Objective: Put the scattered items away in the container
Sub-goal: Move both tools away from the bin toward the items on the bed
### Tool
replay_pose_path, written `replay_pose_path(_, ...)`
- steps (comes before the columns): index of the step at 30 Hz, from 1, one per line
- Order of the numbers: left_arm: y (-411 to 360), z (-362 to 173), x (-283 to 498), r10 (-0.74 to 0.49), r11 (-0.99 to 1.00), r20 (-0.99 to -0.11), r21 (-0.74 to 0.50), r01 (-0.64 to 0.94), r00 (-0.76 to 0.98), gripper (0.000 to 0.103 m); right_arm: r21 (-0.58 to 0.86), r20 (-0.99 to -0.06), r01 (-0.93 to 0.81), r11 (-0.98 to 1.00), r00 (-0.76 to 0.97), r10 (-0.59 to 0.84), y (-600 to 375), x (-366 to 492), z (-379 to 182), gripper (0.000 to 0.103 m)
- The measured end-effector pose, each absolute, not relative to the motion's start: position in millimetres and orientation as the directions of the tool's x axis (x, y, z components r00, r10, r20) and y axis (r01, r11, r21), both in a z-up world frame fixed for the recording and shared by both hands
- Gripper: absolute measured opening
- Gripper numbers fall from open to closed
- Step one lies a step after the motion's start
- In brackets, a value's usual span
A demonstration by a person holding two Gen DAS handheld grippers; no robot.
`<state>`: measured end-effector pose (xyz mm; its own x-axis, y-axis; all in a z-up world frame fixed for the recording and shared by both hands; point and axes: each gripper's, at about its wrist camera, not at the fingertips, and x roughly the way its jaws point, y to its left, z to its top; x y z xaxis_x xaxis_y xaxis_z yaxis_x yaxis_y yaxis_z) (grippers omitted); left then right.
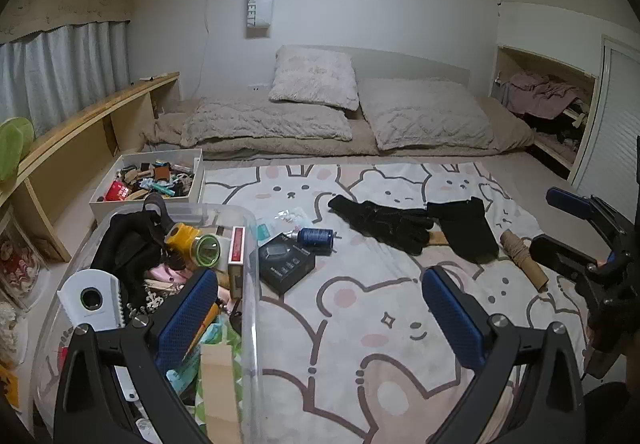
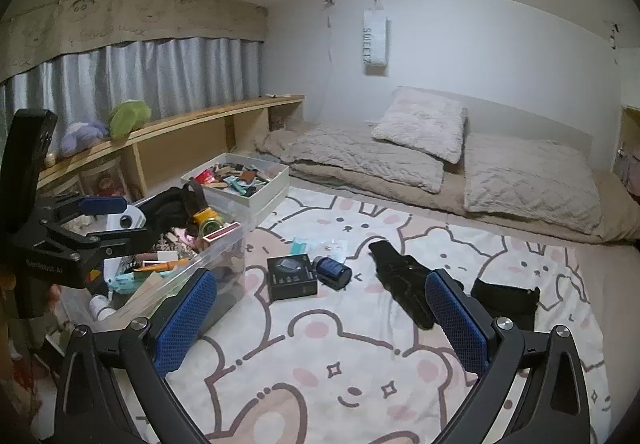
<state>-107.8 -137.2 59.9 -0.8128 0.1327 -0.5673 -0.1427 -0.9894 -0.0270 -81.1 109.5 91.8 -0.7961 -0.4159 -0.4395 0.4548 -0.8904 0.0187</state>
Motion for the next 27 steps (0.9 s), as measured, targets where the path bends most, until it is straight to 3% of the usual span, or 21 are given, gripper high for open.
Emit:
replay_pose_path(17, -79.5, 36.4, -145.8, 0.223, -0.971, -0.555, -0.059, -0.229, -0.801, 0.103, 0.073, -0.433, 0.251, -0.965, -0.864, -0.258, 193.7, -96.4, 87.7, 0.103)
replay_pose_path(27, -46.4, 7.3, -191.8, 0.263, -0.96, -0.58, -0.08, -0.268, -0.771, 0.103, 0.045, -0.521, 0.148, -0.988, -0.84, -0.15, 226.0, -125.3, 49.0, 0.103)
